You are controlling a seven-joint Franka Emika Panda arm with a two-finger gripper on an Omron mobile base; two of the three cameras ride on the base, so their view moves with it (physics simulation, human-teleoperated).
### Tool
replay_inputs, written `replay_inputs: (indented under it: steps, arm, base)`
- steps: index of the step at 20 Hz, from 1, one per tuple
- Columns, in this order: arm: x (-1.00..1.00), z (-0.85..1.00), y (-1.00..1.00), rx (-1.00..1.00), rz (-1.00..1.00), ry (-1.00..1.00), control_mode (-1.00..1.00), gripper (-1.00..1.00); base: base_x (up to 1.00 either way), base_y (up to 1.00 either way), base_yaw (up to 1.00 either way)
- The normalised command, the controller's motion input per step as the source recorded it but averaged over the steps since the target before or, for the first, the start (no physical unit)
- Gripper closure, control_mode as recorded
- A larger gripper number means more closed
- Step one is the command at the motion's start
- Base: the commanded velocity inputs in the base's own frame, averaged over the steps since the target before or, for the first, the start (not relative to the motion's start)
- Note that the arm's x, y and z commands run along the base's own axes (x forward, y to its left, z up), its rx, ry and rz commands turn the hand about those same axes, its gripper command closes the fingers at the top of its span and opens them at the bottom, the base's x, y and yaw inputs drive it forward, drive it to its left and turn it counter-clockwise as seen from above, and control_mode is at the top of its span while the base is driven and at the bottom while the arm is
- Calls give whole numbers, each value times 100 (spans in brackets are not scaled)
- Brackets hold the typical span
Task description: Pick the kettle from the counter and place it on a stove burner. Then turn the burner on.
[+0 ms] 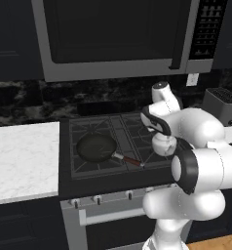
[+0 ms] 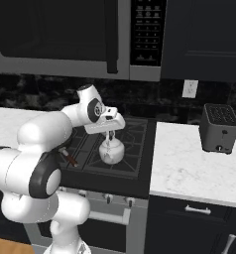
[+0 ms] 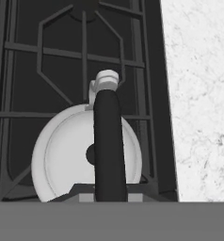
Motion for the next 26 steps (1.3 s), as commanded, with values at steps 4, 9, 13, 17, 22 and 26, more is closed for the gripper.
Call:
replay_inputs:
  steps: [4,9,13,17,22,26]
  arm:
    - [0,-15,0,0,0,0,-100,100]
    - [2,-6,0,0,0,-1,-100,100]
    - [49,12,0,0,0,0,-100,100]
    - [27,6,0,0,0,0,-100,100]
    - [4,0,0,0,0,0,-100,100]
    - [0,0,0,2,0,0,-100,-100]
  base:
    - [0,0,0]
    - [0,0,0]
    - [0,0,0]
    - [0,0,0]
    - [0,0,0]
    - [0,0,0]
